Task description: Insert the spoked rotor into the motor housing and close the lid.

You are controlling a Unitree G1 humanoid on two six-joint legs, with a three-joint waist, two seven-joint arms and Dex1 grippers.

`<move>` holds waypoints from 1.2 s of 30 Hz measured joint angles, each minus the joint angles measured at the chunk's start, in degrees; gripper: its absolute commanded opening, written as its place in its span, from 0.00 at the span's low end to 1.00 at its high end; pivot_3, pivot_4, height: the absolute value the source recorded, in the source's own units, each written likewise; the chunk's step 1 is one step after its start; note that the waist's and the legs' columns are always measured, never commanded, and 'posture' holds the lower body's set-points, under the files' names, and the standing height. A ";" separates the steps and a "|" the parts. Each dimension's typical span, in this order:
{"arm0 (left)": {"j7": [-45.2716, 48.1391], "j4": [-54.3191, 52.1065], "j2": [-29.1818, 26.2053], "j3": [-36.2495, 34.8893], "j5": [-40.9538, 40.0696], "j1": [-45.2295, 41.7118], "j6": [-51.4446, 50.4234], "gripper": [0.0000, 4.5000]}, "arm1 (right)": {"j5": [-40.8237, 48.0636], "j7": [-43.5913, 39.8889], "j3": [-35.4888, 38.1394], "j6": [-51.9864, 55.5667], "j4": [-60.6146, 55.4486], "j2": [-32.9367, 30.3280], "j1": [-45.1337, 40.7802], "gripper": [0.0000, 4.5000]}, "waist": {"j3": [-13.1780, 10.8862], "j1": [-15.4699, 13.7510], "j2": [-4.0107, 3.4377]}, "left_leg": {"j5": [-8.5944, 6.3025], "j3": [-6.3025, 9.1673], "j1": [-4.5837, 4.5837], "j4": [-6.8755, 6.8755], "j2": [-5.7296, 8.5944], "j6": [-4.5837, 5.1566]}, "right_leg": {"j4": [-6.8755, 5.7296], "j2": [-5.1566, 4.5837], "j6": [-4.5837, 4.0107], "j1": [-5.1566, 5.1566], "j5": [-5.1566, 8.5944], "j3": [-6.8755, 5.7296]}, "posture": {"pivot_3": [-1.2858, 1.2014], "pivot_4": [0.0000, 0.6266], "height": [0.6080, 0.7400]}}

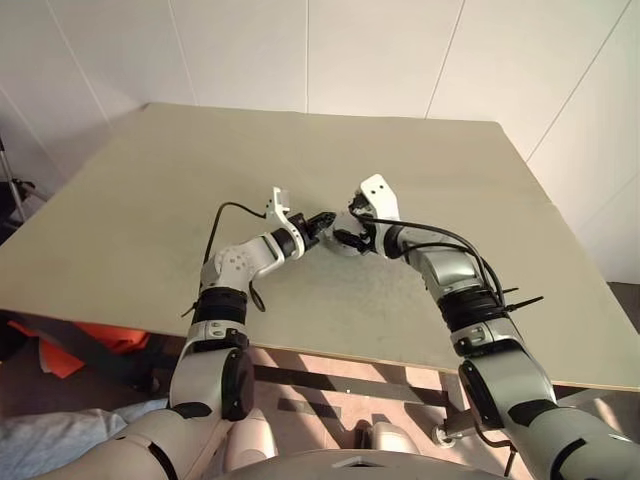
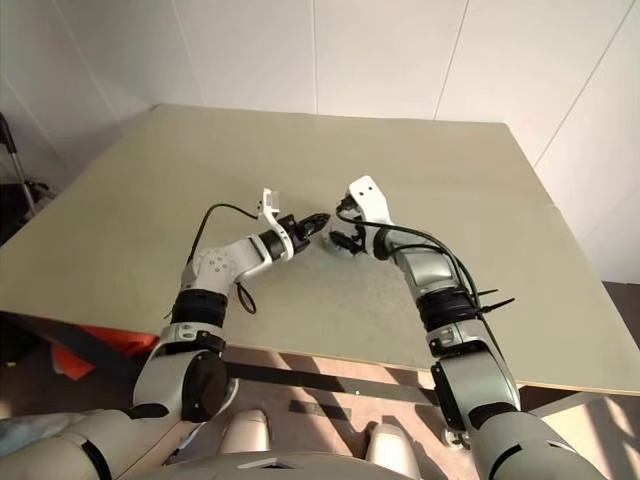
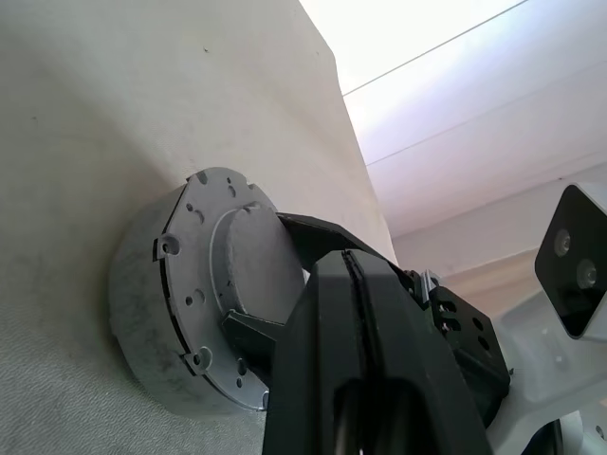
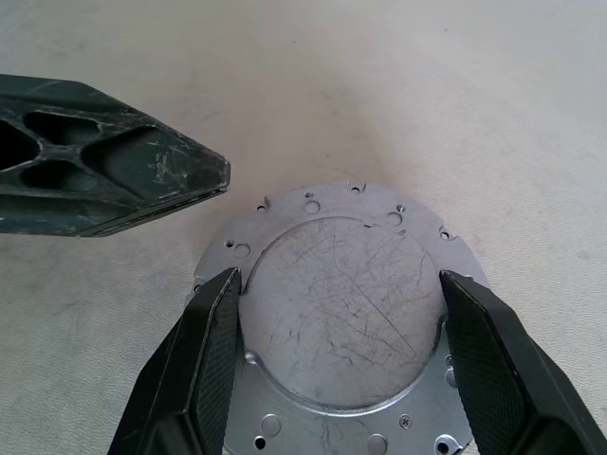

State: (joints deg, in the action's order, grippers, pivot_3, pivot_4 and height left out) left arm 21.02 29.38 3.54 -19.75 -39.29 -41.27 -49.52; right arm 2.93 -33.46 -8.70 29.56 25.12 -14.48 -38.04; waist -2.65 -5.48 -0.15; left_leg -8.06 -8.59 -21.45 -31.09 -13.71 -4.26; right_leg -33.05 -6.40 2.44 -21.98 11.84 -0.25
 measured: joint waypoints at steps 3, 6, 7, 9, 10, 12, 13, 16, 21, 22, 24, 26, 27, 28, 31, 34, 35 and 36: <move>0.00 -0.59 -0.14 -0.01 -0.02 0.56 0.01 0.00 | -0.14 -0.11 -0.24 0.91 -1.93 0.35 0.81 0.71 | 0.06 0.13 0.05 | -0.01 0.00 0.07 0.01 -0.06 0.02 | -0.01 0.06 -0.34 0.00 -0.21 0.00 | 0.52 0.00 1.00; -0.01 -0.95 -0.25 -0.01 -0.15 0.90 0.02 0.00 | -0.24 -0.22 -0.64 2.18 -4.11 0.64 1.50 0.71 | 0.07 0.23 0.06 | -0.06 -0.01 0.16 0.14 -0.08 0.07 | -0.05 0.09 -0.40 -0.03 -0.24 0.00 | 0.52 0.00 1.00; -0.01 -1.03 -0.29 -0.01 -0.15 0.91 0.03 0.00 | -0.26 -0.25 -0.78 2.46 -4.65 0.65 1.64 0.71 | 0.07 0.25 0.06 | -0.06 -0.01 0.16 0.18 -0.10 0.05 | -0.05 0.12 -0.41 -0.06 -0.24 -0.01 | 0.52 0.00 1.00; -0.01 -1.15 -0.28 0.01 -0.21 0.91 0.04 0.00 | -0.38 -0.35 -0.89 3.24 -5.54 0.75 1.78 0.71 | 0.07 0.32 0.05 | -0.09 -0.05 0.16 0.24 -0.11 -0.02 | -0.05 0.13 -0.41 -0.11 -0.23 0.00 | 0.52 0.00 1.00; 0.00 -1.25 -0.27 0.02 -0.27 0.96 0.04 0.00 | -0.48 -0.39 -0.93 3.62 -6.01 0.81 1.90 0.71 | 0.07 0.34 0.05 | -0.09 -0.06 0.16 0.25 -0.11 -0.04 | -0.04 0.13 -0.41 -0.12 -0.22 0.00 | 0.52 0.00 1.00; 0.04 -1.76 -0.29 0.03 -0.42 1.30 0.09 0.00 | -0.57 -0.46 -0.95 4.53 -7.05 0.98 2.15 0.71 | 0.07 0.37 0.06 | -0.11 -0.08 0.16 0.25 -0.11 -0.08 | -0.03 0.13 -0.40 -0.12 -0.20 0.01 | 0.52 0.00 1.00; 0.09 -1.96 -0.29 0.03 -0.52 1.42 0.11 0.00 | -0.61 -0.47 -0.96 4.84 -7.38 0.98 2.22 0.71 | 0.07 0.37 0.06 | -0.11 -0.08 0.16 0.25 -0.11 -0.10 | -0.03 0.13 -0.40 -0.12 -0.19 0.01 | 0.52 0.00 1.00; 0.26 -2.42 -0.35 0.12 -0.76 1.62 0.25 0.00 | -0.63 -0.47 -0.96 5.60 -8.29 1.04 2.48 0.71 | 0.07 0.38 0.06 | -0.15 -0.10 0.16 0.25 -0.11 -0.15 | -0.02 0.13 -0.38 -0.12 -0.13 0.02 | 0.52 0.00 1.00; 0.96 -3.73 -0.72 0.23 -1.07 2.22 0.29 0.00 | -0.62 -0.52 -0.96 5.95 -9.06 1.21 2.50 0.71 | 0.07 0.60 0.05 | -0.20 -0.10 0.16 0.25 -0.12 -0.23 | -0.03 0.14 -0.41 -0.12 -0.07 0.01 | 0.52 0.00 1.00; 1.00 -4.30 -1.03 0.17 -1.19 2.47 0.29 0.00 | -0.62 -0.52 -0.95 5.95 -9.06 1.27 2.37 0.71 | 0.07 0.67 0.05 | -0.21 -0.11 0.16 0.25 -0.12 -0.23 | -0.03 0.14 -0.40 -0.12 -0.06 0.01 | 0.52 0.00 1.00; 1.05 -5.70 -1.96 0.03 -1.57 3.00 0.29 0.00 | -0.61 -0.52 -0.95 5.95 -8.86 1.42 2.16 0.71 | 0.07 0.82 0.05 | -0.22 -0.10 0.16 0.25 -0.13 -0.24 | -0.03 0.14 -0.41 -0.12 -0.06 0.01 | 0.52 0.00 1.00; 1.08 -7.66 -3.72 -0.28 -2.25 3.33 0.18 0.00 | -0.61 -0.52 -0.94 5.94 -8.32 1.61 1.81 0.71 | 0.07 1.00 0.05 | -0.22 -0.10 0.17 0.25 -0.14 -0.24 | -0.04 0.15 -0.41 -0.12 -0.06 0.00 | 0.52 0.00 1.00; 1.07 -9.13 -4.85 -0.65 -2.74 3.34 0.05 0.00 | -0.61 -0.52 -0.94 5.93 -7.95 1.72 1.58 0.71 | 0.07 1.08 0.05 | -0.21 -0.10 0.18 0.24 -0.14 -0.24 | -0.05 0.14 -0.41 -0.12 -0.06 0.00 | 0.52 0.00 1.00; 1.04 -10.69 -5.93 -1.34 -3.54 3.31 0.01 0.00 | -0.62 -0.52 -0.94 5.92 -7.69 1.80 1.45 0.71 | 0.07 1.14 0.05 | -0.21 -0.10 0.19 0.24 -0.14 -0.25 | -0.06 0.15 -0.41 -0.11 -0.06 0.00 | 0.52 0.00 1.00; 0.78 -14.94 -10.47 -4.85 -6.39 2.60 -0.22 0.00 | -0.62 -0.52 -0.93 5.88 -6.96 1.97 1.25 0.71 | 0.07 1.26 0.06 | -0.21 -0.10 0.26 0.23 -0.14 -0.25 | -0.14 0.15 -0.42 -0.07 -0.05 0.00 | 0.52 0.00 1.00; -0.15 -17.33 -14.68 -8.40 -8.91 1.75 -0.26 0.00 | -0.64 -0.51 -0.93 5.88 -6.59 2.01 1.00 0.71 | 0.09 1.25 0.08 | -0.21 -0.10 0.30 0.19 -0.14 -0.26 | -0.17 0.15 -0.42 -0.02 -0.04 0.01 | 0.52 0.00 1.00; -0.44 -17.84 -15.69 -9.26 -9.52 1.71 -0.27 0.00 | -0.66 -0.52 -0.93 5.88 -6.43 2.07 0.86 0.71 | 0.10 1.26 0.09 | -0.21 -0.10 0.33 0.18 -0.14 -0.26 | -0.18 0.14 -0.42 -0.01 -0.04 0.01 | 0.52 0.00 1.00; -0.73 -18.27 -16.42 -9.89 -9.98 1.72 -0.28 0.00 | -0.69 -0.52 -0.93 5.88 -6.24 2.14 0.79 0.71 | 0.12 1.28 0.12 | -0.20 -0.10 0.33 0.17 -0.14 -0.27 | -0.21 0.15 -0.42 -0.01 -0.04 0.01 | 0.52 0.00 1.00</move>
State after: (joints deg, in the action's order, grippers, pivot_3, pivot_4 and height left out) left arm 20.29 11.11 -12.88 -29.65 -49.27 -39.55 -49.80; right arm 2.25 -33.97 -9.63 35.44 18.88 -12.34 -37.25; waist -2.53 -4.21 -0.03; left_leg -8.27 -8.68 -21.12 -30.92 -13.85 -4.53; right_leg -33.26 -6.25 2.02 -21.99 11.80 -0.24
